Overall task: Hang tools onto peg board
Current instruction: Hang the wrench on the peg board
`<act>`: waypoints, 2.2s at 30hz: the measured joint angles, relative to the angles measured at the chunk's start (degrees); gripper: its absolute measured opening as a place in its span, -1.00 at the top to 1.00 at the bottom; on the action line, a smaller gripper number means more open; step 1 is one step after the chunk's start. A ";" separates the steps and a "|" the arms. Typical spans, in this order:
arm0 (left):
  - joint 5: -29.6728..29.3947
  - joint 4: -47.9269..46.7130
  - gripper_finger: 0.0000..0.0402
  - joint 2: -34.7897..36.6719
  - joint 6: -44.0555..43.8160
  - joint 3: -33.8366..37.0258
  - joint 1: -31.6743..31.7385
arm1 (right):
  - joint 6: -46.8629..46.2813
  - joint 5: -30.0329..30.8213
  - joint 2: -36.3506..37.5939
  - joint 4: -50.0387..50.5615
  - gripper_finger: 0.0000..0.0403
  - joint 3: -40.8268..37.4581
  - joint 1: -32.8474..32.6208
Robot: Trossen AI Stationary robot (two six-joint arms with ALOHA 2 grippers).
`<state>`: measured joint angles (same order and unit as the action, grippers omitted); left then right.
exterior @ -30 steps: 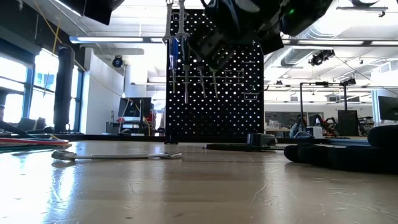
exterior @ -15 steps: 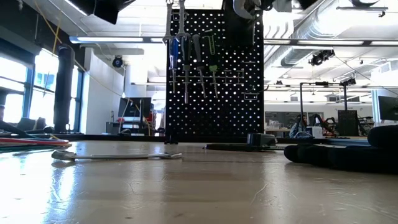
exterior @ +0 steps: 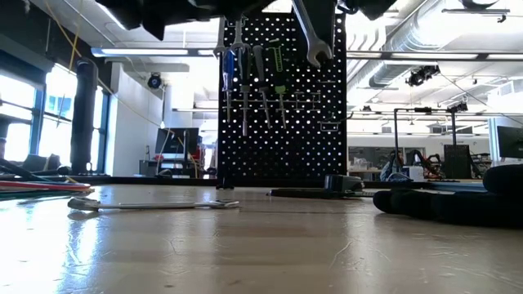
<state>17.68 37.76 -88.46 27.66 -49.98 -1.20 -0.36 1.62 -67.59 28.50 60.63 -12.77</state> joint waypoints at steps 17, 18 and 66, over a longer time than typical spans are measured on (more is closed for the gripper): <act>-3.59 1.12 1.00 -1.87 -17.62 0.02 4.60 | -4.32 16.66 -0.79 -38.53 0.27 -23.70 0.17; -3.58 1.07 1.00 -2.16 -18.04 0.02 4.60 | -3.95 17.03 -0.79 -41.07 0.27 -24.68 0.55; -3.90 2.42 0.68 -3.56 -19.54 0.00 4.67 | 1.50 10.28 -6.53 -51.38 0.98 -26.61 7.27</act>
<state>13.78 40.18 -92.03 8.12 -49.98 3.47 1.14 11.90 -74.12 -22.88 34.02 -5.50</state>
